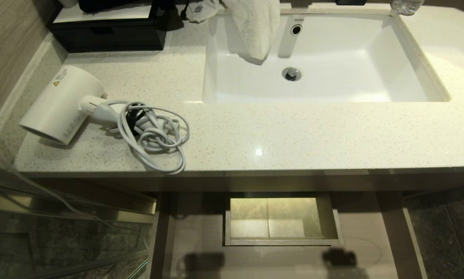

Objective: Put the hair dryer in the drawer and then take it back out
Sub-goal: Pick up the hairdryer

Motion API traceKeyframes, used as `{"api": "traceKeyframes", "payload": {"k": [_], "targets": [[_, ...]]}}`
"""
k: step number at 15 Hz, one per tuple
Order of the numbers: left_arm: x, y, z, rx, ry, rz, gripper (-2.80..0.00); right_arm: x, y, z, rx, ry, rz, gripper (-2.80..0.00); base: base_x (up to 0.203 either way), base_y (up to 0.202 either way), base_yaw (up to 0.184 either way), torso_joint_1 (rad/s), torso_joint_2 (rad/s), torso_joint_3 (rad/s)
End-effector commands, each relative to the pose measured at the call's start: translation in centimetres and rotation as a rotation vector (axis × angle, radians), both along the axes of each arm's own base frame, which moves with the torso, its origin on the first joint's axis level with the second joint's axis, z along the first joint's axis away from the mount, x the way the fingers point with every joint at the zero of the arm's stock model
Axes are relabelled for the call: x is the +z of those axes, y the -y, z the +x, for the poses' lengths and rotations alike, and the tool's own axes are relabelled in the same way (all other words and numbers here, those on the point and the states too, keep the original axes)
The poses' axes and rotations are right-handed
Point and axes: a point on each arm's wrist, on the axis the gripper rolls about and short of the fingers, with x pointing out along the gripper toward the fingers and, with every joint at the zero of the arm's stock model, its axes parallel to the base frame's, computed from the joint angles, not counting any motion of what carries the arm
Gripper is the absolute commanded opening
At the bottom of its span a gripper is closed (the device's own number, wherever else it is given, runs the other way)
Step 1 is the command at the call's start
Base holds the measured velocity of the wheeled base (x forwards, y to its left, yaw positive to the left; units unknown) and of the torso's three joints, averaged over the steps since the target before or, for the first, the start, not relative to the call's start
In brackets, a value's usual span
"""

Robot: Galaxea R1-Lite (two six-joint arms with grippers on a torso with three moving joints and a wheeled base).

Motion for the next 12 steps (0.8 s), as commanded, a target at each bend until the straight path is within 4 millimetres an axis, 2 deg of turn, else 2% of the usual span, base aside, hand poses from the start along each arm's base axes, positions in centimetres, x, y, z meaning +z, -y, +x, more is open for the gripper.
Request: {"api": "traceKeyframes", "payload": {"k": [1,7,12], "targets": [[0.0,0.0,0.0,0.0,0.0,0.0,-2.8,-0.1,0.0,0.0,-0.006,-0.013,0.001,-2.8,0.0,0.0,0.0,0.0,0.0,0.0],[0.0,0.0,0.0,0.0,0.0,0.0,-2.8,0.1,0.6,1.0,-0.191,-0.04,0.013,-2.8,0.0,0.0,0.0,0.0,0.0,0.0],[0.0,0.0,0.0,0.0,0.0,0.0,-2.8,0.2,1.1,2.6,-0.222,-0.061,0.119,-2.8,0.0,0.0,0.0,0.0,0.0,0.0]]}}
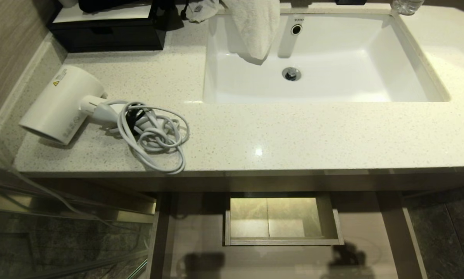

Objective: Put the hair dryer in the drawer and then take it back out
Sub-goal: Pick up the hairdryer

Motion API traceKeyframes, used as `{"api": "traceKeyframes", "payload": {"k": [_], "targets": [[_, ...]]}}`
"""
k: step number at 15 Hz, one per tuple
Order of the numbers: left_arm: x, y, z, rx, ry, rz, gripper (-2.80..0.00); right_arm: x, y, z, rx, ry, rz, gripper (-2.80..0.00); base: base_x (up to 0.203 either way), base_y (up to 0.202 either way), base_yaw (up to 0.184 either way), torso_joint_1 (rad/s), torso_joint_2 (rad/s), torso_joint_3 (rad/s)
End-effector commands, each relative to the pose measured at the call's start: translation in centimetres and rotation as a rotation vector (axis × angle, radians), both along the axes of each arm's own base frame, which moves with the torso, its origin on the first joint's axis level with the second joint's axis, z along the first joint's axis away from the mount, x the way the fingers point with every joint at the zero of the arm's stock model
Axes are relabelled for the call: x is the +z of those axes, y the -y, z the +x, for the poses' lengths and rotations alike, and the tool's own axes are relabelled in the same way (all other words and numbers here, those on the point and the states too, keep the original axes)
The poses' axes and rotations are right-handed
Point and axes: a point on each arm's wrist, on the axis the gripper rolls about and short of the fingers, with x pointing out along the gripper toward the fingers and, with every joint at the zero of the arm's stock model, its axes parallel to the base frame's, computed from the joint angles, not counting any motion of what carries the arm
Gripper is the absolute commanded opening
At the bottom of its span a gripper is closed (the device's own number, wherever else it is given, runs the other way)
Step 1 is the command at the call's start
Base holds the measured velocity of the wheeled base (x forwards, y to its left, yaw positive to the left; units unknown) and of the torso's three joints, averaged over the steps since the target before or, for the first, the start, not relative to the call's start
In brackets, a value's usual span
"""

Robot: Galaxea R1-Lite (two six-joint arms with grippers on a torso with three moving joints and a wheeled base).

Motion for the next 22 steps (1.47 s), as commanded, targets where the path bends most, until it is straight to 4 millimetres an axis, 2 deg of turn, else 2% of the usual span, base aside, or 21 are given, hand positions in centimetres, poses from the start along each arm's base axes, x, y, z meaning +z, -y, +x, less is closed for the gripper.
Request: {"api": "traceKeyframes", "payload": {"k": [1,5,7,11,19,22], "targets": [[0.0,0.0,0.0,0.0,0.002,0.0,-2.8,0.1,0.5,1.7,-0.02,-0.03,0.052,-2.8,0.0,0.0,0.0,0.0,0.0,0.0],[0.0,0.0,0.0,0.0,0.0,0.0,-2.8,0.5,1.6,4.0,-0.131,-0.022,0.148,-2.8,0.0,0.0,0.0,0.0,0.0,0.0],[0.0,0.0,0.0,0.0,0.002,0.0,-2.8,0.4,2.2,4.4,-0.221,-0.043,0.152,-2.8,0.0,0.0,0.0,0.0,0.0,0.0],[0.0,0.0,0.0,0.0,0.0,0.0,-2.8,0.1,2.1,4.0,-0.236,-0.055,0.151,-2.8,0.0,0.0,0.0,0.0,0.0,0.0],[0.0,0.0,0.0,0.0,0.0,0.0,-2.8,0.0,2.5,4.8,-0.232,-0.063,0.148,-2.8,0.0,0.0,0.0,0.0,0.0,0.0],[0.0,0.0,0.0,0.0,0.001,0.0,-2.8,0.9,3.7,7.3,-0.218,-0.078,0.135,-2.8,0.0,0.0,0.0,0.0,0.0,0.0]]}}
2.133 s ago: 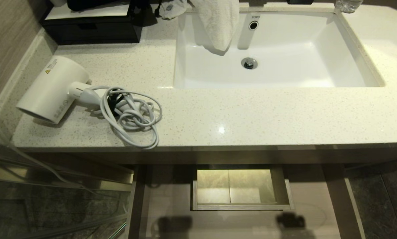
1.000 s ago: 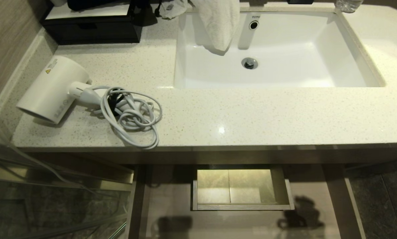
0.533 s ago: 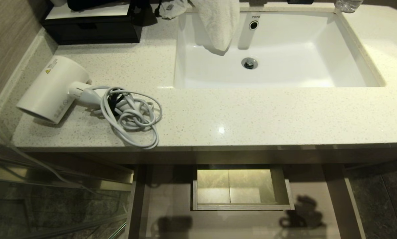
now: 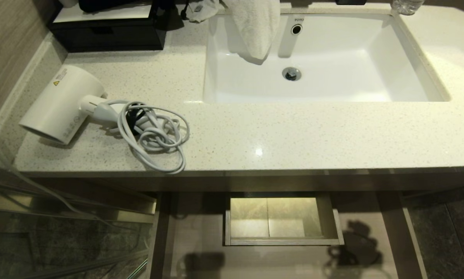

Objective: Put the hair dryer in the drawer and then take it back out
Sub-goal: Pick up the hairdryer

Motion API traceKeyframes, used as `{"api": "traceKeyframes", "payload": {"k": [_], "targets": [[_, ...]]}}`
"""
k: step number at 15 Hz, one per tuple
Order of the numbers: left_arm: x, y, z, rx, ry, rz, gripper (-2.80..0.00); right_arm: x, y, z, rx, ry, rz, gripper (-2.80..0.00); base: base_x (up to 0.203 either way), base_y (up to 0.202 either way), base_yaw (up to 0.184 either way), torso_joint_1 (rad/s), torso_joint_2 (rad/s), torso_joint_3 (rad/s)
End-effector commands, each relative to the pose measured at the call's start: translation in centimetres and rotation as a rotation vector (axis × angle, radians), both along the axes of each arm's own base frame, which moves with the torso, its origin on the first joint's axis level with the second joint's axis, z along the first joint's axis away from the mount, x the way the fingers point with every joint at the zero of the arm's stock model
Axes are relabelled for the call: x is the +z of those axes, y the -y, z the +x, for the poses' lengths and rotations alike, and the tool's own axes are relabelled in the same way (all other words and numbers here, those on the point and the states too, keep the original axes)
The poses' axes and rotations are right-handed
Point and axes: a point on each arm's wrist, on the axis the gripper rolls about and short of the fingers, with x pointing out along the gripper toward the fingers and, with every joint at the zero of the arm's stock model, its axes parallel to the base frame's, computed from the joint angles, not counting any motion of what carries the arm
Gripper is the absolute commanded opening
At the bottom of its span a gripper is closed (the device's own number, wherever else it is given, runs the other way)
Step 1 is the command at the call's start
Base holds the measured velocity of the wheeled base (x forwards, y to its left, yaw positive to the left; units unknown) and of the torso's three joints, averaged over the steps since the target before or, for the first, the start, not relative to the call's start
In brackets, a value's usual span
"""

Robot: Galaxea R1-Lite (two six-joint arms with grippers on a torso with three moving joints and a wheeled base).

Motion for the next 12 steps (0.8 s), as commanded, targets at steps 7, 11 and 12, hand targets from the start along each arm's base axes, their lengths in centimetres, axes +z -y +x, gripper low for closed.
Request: {"api": "traceKeyframes", "payload": {"k": [7,11,12], "targets": [[0.0,0.0,0.0,0.0,0.001,0.0,-2.8,1.8,1.7,4.1,0.128,0.09,-0.102,-2.8,0.0,0.0,0.0,0.0,0.0,0.0],[0.0,0.0,0.0,0.0,0.0,0.0,-2.8,1.9,2.0,4.4,0.119,0.098,-0.117,-2.8,0.0,0.0,0.0,0.0,0.0,0.0],[0.0,0.0,0.0,0.0,0.0,0.0,-2.8,2.1,2.1,4.4,0.111,0.112,-0.138,-2.8,0.0,0.0,0.0,0.0,0.0,0.0]]}}
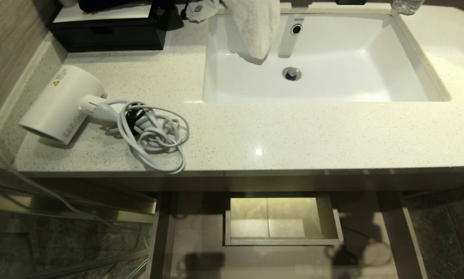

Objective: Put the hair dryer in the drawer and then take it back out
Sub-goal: Pick up the hairdryer

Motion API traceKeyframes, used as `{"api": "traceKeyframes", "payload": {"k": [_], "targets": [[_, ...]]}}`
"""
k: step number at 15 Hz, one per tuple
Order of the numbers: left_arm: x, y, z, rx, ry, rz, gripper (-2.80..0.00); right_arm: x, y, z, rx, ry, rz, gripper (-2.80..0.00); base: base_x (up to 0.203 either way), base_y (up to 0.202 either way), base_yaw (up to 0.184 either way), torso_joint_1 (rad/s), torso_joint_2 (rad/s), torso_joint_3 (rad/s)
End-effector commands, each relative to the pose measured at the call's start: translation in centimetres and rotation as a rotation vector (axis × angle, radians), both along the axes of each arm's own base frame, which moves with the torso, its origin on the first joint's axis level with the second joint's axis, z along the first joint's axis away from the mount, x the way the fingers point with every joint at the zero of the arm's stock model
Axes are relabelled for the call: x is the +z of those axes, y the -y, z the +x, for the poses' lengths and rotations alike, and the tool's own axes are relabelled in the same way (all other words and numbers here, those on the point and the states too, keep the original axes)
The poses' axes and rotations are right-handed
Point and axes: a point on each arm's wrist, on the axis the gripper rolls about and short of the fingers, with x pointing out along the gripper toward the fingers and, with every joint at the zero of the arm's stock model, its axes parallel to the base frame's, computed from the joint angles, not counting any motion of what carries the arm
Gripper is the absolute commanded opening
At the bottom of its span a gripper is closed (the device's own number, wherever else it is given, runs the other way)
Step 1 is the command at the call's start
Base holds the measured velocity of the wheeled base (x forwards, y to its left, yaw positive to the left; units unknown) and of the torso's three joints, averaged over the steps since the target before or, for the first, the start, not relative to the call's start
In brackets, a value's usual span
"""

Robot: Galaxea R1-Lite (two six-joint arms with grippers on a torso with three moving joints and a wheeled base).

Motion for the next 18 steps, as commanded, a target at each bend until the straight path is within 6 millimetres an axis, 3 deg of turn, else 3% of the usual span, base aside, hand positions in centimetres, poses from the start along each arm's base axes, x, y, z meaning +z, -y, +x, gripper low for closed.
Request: {"api": "traceKeyframes", "payload": {"k": [1,10,18], "targets": [[0.0,0.0,0.0,0.0,0.0,0.0,-2.8,-0.1,0.2,0.0,-0.015,-0.008,-0.004,-2.8,0.0,0.0,0.0,0.0,0.0,0.0],[0.0,0.0,0.0,0.0,0.001,0.0,-2.8,-0.6,-0.2,0.1,0.033,-0.041,-0.014,-2.8,0.0,0.0,0.0,0.0,0.0,0.0],[0.0,0.0,0.0,0.0,0.0,0.0,-2.8,-1.8,-4.0,-1.3,0.323,-0.012,-0.026,-2.8,0.0,0.0,0.0,0.0,0.0,0.0]]}}
